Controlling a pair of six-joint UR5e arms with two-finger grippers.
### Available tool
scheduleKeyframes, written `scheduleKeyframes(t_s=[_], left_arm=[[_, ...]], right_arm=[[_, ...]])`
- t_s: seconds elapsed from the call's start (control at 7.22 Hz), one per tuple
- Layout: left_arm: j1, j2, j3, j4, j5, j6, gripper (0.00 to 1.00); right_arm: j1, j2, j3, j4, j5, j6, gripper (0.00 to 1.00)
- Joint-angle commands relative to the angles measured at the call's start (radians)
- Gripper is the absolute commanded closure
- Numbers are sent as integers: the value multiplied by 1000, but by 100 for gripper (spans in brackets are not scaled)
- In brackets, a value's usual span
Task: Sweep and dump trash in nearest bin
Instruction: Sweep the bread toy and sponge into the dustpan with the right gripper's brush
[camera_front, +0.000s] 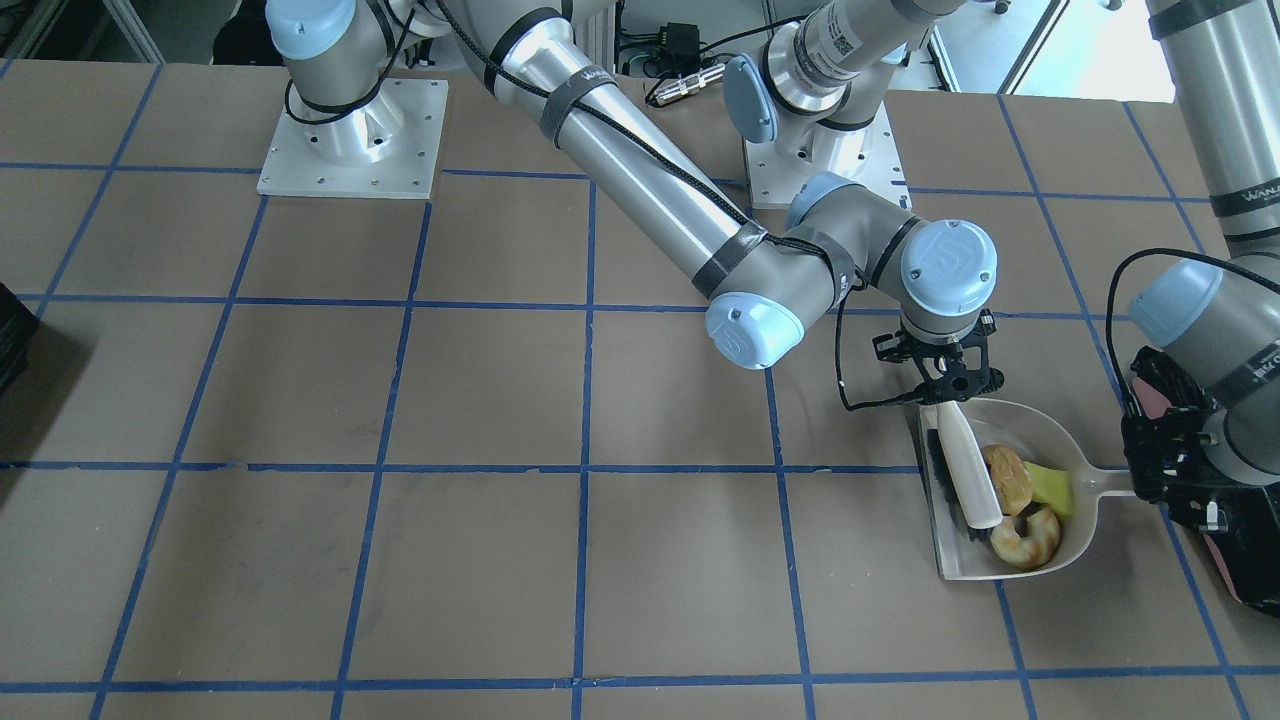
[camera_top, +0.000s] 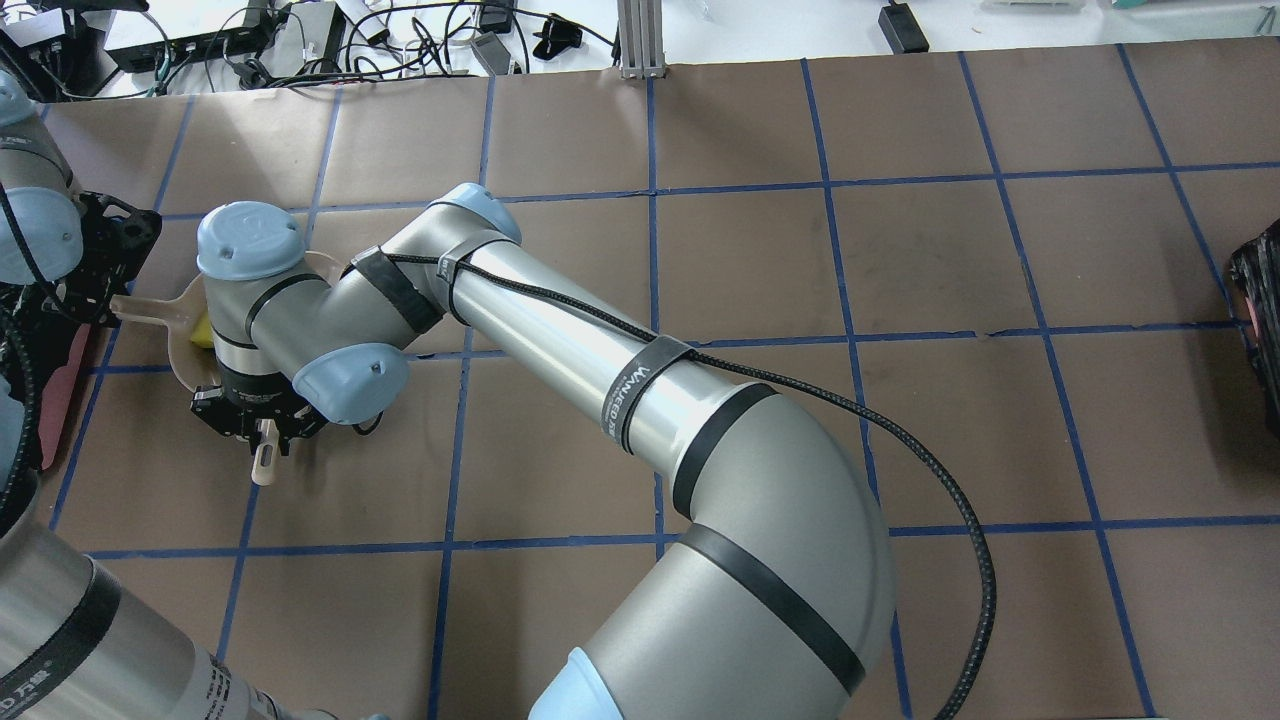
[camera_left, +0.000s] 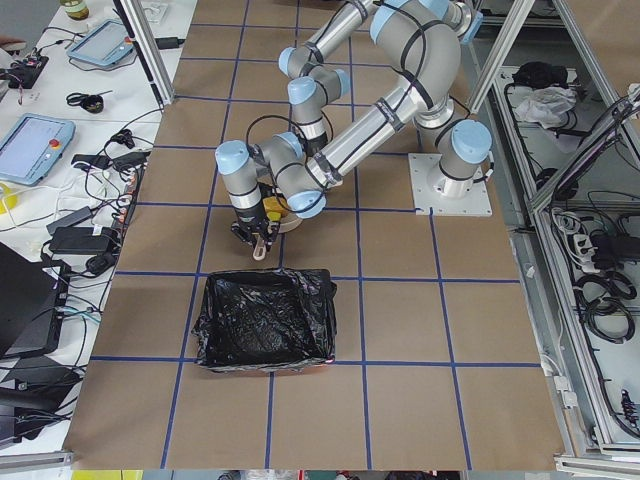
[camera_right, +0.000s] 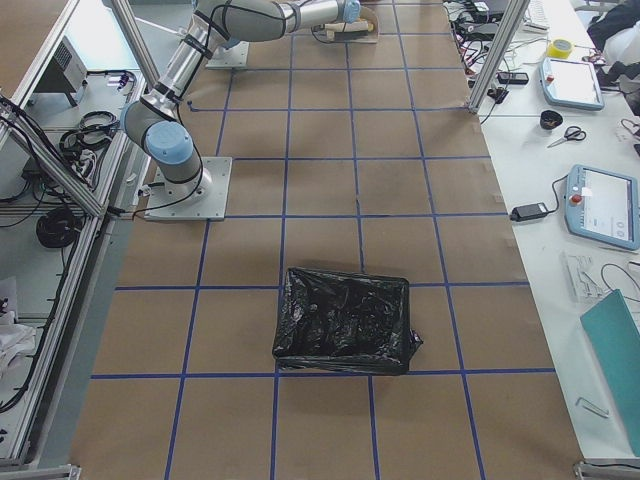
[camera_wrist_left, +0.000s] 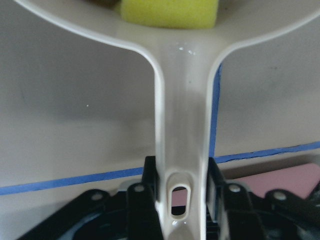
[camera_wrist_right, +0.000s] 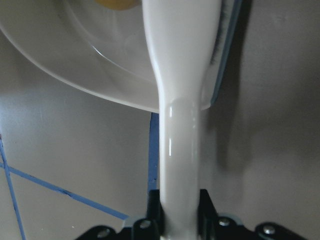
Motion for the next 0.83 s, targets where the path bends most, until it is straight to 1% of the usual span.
scheduleKeyframes(t_s=[0.0,0.28,0.42,0.55,0.69], left_arm=[[0,0,0,0,-2,4,100],[0,1,0,0,-7,9,100],[0,1,-3,2,-8,7,100],[0,3,-3,0,-13,12,100],[1,24,-2,-11,-71,12,100]], right_arm=[[-18,-43,14,25,-66,52,100],[-85,-116,94,111,-70,55,100],[-129,-182,158,155,-94,39,100],[-157,-254,260,171,-129,42,100],[-179,-346,387,168,-196,17,100]])
